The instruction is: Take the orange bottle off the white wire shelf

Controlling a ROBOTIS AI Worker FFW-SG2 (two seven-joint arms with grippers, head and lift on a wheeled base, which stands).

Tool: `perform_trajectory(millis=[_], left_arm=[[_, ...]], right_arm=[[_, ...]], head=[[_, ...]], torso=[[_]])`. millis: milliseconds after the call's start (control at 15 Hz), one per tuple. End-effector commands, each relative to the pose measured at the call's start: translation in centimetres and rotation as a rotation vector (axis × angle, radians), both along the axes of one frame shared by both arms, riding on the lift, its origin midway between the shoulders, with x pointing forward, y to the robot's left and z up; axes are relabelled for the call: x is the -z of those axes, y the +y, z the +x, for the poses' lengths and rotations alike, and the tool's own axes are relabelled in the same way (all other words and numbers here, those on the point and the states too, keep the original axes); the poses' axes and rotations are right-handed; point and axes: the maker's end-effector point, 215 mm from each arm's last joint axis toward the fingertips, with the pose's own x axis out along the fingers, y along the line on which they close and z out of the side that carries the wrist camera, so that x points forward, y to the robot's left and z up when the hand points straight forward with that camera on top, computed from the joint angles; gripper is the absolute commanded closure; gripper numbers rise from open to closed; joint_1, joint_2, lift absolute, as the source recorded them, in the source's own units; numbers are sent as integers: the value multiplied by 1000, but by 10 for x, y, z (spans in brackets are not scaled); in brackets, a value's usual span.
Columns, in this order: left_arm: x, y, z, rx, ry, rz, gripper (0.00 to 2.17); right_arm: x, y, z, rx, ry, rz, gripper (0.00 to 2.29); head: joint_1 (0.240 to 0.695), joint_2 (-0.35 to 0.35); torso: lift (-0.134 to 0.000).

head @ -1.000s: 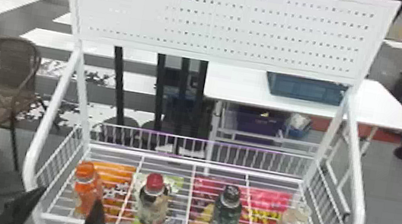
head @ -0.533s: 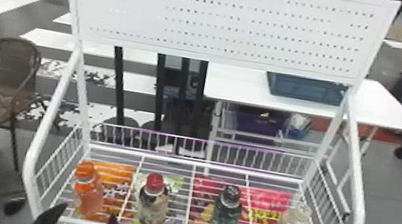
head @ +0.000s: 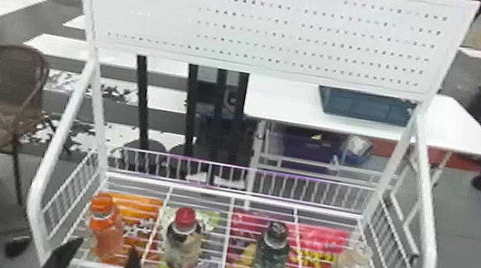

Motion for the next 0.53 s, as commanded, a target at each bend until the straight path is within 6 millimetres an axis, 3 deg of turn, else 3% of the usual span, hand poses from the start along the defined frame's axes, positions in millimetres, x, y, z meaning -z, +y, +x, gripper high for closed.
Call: perform_trajectory(millis=[0,467], left_arm=[[0,7,12,-11,-19,4,90],[2,17,38,-19,-25,14,90]], right_arm=[[0,-1,0,1,1,-3,140],[4,0,0,0,5,-9,140]], head=[[499,0],[499,0]], torso=[[0],[0]])
